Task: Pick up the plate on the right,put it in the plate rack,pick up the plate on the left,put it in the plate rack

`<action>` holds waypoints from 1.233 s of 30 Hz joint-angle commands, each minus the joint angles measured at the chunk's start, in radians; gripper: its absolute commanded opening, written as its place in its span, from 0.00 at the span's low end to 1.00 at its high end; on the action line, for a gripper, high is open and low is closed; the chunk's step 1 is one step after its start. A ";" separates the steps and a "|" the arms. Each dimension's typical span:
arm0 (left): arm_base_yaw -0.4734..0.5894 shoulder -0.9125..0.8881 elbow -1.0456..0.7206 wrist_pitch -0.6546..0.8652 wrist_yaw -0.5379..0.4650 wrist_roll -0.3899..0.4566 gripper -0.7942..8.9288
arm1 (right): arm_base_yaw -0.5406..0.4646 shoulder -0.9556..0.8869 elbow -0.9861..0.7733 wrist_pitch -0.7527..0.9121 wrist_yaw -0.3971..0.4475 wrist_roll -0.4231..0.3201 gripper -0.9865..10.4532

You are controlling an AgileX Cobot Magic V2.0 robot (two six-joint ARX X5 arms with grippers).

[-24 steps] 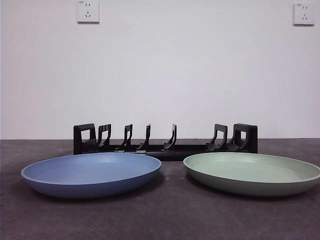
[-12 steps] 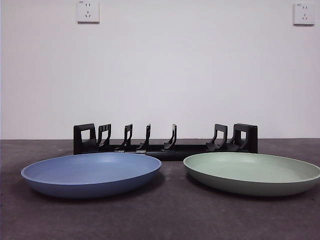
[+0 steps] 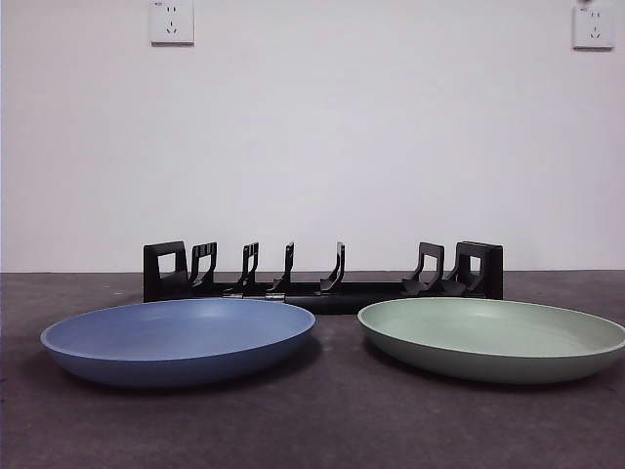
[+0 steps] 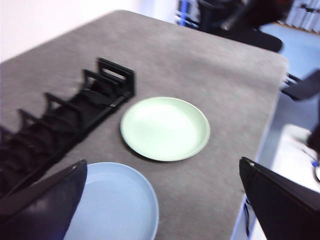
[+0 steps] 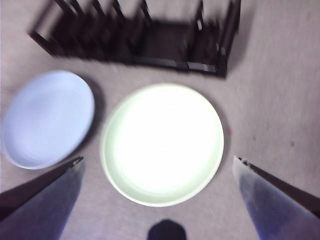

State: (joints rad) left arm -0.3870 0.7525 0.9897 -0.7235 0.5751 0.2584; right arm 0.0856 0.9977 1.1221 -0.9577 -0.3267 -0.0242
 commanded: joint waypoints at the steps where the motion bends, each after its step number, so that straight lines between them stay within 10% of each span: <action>1: -0.064 0.033 0.001 0.006 -0.022 0.069 0.73 | 0.000 0.097 0.003 0.000 0.013 0.005 0.53; 11: -0.343 0.150 0.001 0.006 -0.315 0.193 0.73 | 0.000 0.515 0.003 0.101 0.073 0.005 0.52; 37: -0.462 0.252 0.001 0.011 -0.387 0.244 0.73 | 0.000 0.740 0.002 0.205 0.072 0.024 0.41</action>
State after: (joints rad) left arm -0.8436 1.0023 0.9897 -0.7216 0.1921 0.4805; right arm 0.0856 1.7210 1.1236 -0.7574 -0.2577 -0.0109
